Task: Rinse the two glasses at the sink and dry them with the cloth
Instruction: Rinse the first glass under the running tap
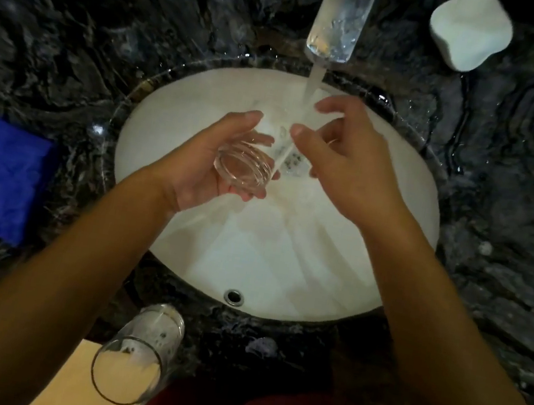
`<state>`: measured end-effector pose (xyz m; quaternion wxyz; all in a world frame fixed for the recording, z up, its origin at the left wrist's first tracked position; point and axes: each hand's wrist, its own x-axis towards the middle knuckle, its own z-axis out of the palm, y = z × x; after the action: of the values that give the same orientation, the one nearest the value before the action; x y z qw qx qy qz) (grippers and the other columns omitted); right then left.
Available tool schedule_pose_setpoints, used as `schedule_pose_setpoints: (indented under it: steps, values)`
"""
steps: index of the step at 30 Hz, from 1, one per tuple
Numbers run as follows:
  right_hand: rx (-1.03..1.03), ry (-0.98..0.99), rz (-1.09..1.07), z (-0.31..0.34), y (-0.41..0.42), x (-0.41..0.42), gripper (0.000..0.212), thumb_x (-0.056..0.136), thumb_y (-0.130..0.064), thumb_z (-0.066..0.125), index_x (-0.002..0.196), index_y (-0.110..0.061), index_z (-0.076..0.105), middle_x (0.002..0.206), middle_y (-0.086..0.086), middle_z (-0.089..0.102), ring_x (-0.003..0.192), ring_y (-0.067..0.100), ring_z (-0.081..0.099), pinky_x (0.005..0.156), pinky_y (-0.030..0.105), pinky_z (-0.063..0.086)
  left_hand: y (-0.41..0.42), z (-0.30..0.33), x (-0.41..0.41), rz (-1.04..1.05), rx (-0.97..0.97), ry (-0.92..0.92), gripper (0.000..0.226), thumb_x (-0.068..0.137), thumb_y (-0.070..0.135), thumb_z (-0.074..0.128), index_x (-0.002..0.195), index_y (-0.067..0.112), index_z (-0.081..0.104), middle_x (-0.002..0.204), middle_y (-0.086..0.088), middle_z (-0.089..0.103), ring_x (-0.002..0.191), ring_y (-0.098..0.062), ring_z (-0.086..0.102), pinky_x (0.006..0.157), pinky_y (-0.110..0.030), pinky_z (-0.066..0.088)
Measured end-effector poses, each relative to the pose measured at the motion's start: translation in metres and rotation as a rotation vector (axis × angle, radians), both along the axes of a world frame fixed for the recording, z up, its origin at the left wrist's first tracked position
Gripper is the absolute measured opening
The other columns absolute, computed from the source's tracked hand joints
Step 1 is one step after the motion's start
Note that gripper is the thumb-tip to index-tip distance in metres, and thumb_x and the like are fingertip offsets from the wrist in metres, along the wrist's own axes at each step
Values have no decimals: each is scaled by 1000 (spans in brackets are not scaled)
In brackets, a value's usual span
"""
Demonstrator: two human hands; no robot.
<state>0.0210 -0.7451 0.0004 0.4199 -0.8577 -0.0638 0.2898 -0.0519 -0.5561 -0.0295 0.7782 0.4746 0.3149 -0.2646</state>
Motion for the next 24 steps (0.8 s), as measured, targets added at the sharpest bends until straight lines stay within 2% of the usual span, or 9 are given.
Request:
schedule_pose_setpoints:
  steps: [2,4,6,8,11,15,20,22,24]
  values:
    - [-22,-221,-33,17,-12,-1,51,97,-43,64,141,-23,49,121,-8,65,95,3,66,82,39,57,-2,4,-9,123,-100,57,59,95,55,58,128,7,61,100,-21,75,71,-31,70,64,-33,57]
    - [26,-471,-45,31,-18,2,62,95,-32,64,150,-13,42,149,4,49,130,15,55,102,48,51,-1,5,-18,225,-155,65,61,92,56,61,129,8,60,100,-19,75,73,-30,70,66,-34,58]
    - [69,-684,-5,39,-18,10,69,94,-23,66,153,-1,37,162,19,32,151,30,34,119,50,36,-1,6,-30,273,-111,49,72,81,57,75,132,9,58,107,-18,75,81,-32,73,70,-37,60]
    - [75,-814,26,44,-11,24,71,94,-21,68,151,6,37,162,28,25,154,36,27,123,49,28,1,7,-44,291,12,22,74,74,53,84,131,11,61,118,-17,74,96,-35,74,79,-41,61]
    - [97,-897,30,53,-1,50,59,92,-22,69,140,6,49,159,32,27,150,43,33,118,51,34,5,9,-68,351,81,-34,51,80,29,83,125,15,65,123,-14,73,113,-41,71,92,-49,60]
    - [191,-914,-13,66,-4,67,32,87,-9,66,116,4,62,152,21,42,144,24,42,115,27,35,11,13,-85,357,337,-47,60,71,10,82,126,23,62,123,-3,74,112,-28,72,93,-44,55]
    - [177,-878,182,65,-6,67,57,88,-5,64,143,1,50,154,18,45,147,27,41,121,37,35,15,19,-100,363,609,-111,72,60,12,92,122,31,61,121,3,74,113,-20,71,93,-39,55]
    - [148,-864,180,60,-8,61,58,89,-9,63,145,-2,50,156,14,44,145,21,42,117,34,38,14,30,-104,398,678,-128,77,56,11,94,122,31,59,119,6,74,114,-17,70,93,-37,56]
    - [110,-844,201,54,-13,54,59,92,-17,63,148,-6,49,160,12,41,147,21,41,116,43,40,14,43,-109,413,758,-148,78,57,15,94,126,27,58,117,10,74,115,-14,69,99,-41,55]
